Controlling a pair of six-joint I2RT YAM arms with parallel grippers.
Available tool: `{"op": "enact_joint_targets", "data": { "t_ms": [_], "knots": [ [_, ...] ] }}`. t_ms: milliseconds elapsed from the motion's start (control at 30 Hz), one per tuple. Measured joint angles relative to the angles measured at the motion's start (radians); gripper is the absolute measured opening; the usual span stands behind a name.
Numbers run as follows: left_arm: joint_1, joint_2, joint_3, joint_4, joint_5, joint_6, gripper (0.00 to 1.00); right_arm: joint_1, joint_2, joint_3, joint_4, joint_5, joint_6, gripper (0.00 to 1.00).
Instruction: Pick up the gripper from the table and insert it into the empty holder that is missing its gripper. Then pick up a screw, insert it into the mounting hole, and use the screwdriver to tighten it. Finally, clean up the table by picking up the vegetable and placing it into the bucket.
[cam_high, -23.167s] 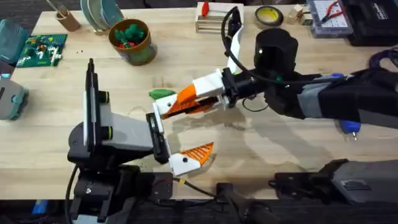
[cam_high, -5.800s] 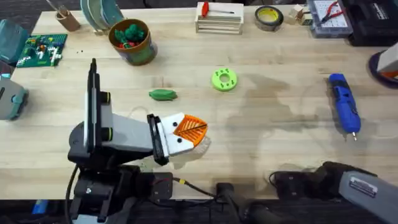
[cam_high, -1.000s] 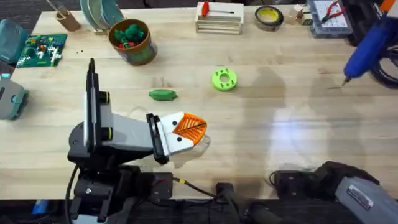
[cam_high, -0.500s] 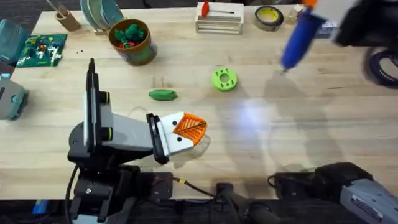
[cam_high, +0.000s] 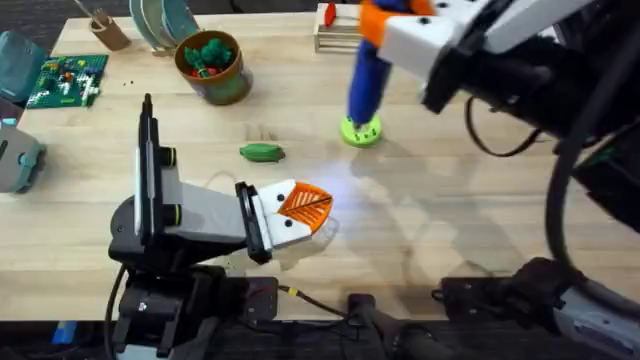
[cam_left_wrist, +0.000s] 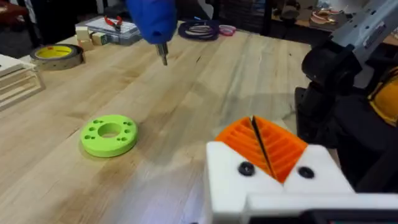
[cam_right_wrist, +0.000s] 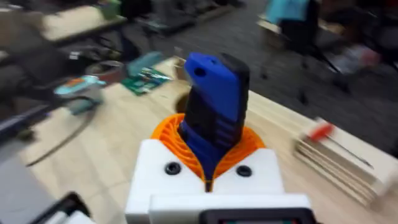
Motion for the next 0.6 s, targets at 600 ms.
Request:
{"op": "enact_joint_targets", "data": {
  "t_ms": [600],
  "knots": [
    [0.000,0.000,0.000,0.000,0.000,0.000,0.013,0.221,0.036,0.000,0.206,-0.171,-0.031,0.010]
  ]
}}
